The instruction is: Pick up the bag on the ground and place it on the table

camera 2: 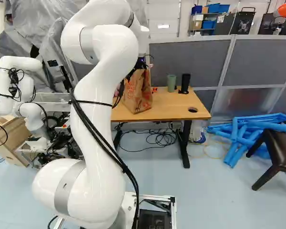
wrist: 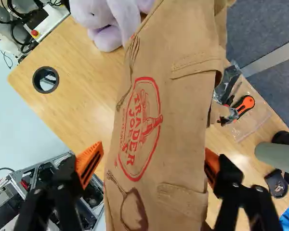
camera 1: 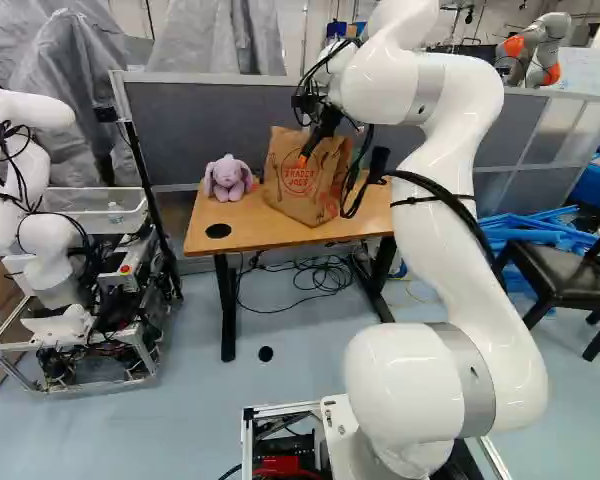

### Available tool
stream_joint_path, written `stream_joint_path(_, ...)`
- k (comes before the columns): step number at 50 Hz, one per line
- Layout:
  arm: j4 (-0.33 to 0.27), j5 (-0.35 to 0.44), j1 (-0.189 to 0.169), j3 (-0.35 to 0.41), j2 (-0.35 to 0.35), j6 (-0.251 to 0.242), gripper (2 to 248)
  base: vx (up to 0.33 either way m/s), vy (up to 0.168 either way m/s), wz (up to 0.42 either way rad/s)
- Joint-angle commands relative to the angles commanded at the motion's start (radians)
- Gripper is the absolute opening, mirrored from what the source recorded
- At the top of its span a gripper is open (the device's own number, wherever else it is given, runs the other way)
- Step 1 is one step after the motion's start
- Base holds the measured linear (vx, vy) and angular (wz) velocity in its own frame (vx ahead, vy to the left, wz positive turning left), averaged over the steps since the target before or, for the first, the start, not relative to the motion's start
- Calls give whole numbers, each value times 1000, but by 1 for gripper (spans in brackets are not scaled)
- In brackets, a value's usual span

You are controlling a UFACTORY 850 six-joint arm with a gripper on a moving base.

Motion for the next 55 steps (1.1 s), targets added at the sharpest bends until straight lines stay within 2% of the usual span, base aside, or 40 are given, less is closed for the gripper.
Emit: stream_joint_path(55, 0, 0, 0, -15, 100, 0, 247, 0, 0, 0)
